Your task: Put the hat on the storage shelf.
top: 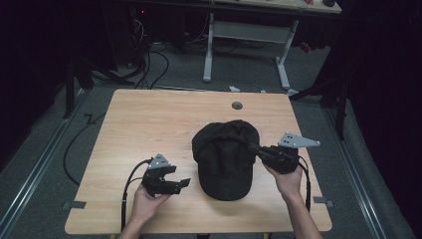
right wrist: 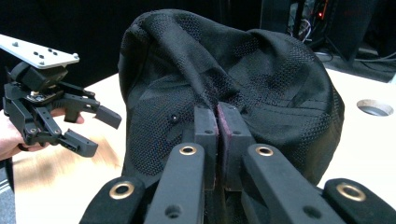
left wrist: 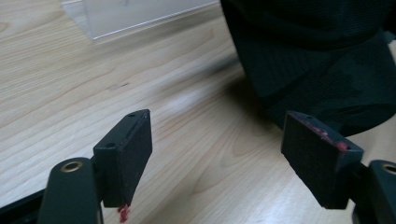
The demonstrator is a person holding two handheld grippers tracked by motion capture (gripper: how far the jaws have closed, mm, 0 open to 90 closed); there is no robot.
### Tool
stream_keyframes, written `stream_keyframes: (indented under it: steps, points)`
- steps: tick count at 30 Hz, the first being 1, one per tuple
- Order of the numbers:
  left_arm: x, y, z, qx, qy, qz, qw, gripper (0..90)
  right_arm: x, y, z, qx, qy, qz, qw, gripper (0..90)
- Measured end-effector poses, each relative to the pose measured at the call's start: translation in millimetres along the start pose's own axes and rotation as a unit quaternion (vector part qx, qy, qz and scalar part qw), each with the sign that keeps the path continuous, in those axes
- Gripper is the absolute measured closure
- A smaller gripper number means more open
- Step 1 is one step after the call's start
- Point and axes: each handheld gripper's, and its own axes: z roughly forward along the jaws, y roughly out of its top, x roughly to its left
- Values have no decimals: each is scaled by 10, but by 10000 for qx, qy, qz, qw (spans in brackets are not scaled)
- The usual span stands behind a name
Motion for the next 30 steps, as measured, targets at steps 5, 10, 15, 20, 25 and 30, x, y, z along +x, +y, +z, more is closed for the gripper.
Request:
stream_keyframes:
  steps: [5, 10, 15, 20, 25, 30]
  points:
    - [-76, 32, 25, 101, -168, -5, 9998, 241, 33, 47, -4, -63, 90, -71, 9999, 879]
    - [-142, 59, 58, 204, -330, -5, 9992, 240, 67, 58, 15, -91, 195, -97, 9997, 879]
    - [-182, 69, 92, 321, -420, -12, 9986, 236, 90, 57, 28, -123, 287, -123, 9994, 879]
    - [-212, 61, 130, 436, -515, -36, 9977, 232, 106, 61, 29, -192, 406, -113, 9989, 879]
    - [-227, 63, 143, 495, -586, -66, 9970, 233, 109, 63, 31, -211, 464, -127, 9986, 879]
    - [-247, 78, 155, 551, -686, -123, 9960, 237, 123, 72, 39, -251, 558, -153, 9980, 878]
